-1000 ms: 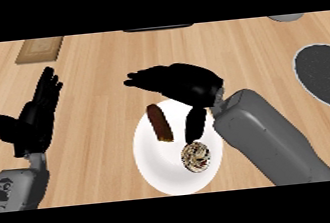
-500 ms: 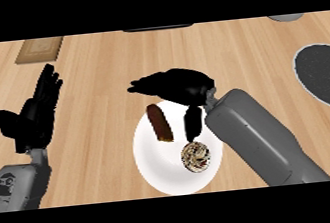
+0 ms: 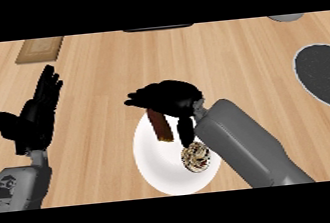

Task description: Pick the sweet potato from the plate and place it in the pan

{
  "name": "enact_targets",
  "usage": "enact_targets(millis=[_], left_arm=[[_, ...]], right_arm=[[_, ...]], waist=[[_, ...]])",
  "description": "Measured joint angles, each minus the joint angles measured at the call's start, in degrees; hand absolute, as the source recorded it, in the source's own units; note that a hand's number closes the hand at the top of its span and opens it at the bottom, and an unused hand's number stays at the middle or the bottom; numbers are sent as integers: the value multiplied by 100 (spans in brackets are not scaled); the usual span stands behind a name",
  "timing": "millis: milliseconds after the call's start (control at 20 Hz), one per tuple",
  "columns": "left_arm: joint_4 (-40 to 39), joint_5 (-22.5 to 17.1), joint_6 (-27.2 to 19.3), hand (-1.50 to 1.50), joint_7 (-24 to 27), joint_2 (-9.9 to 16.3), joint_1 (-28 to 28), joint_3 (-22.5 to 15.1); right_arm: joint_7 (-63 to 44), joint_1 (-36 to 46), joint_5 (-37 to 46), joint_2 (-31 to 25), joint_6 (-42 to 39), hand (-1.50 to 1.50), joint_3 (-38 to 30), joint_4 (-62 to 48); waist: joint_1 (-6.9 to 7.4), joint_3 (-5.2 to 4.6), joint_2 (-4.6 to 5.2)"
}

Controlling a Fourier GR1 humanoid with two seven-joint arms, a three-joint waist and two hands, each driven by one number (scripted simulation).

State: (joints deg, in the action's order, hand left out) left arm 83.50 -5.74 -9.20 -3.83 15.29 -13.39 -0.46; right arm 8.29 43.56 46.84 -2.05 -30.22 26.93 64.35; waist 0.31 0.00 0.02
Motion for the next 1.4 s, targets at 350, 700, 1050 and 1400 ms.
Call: enact_targets(millis=[350,700,1050,1400], left_arm=[[22,31,118,0,-25,-17,5,106],[72,106,231,0,-124,-71,-1,173],[107,203,296,0,3,-166,107,229],[19,298,322,0,-72,-282,-27,250]], right_arm=[[-262,21,593,61,85,-150,354,-173],[-227,233,852,148,147,-150,347,-680],[-186,362,868,194,636,-150,693,-1318],[-444,574,485,203,723,-150,1121,-1691]], waist=[[9,-1,0],[15,0,3],[49,-1,10],[63,0,13]])
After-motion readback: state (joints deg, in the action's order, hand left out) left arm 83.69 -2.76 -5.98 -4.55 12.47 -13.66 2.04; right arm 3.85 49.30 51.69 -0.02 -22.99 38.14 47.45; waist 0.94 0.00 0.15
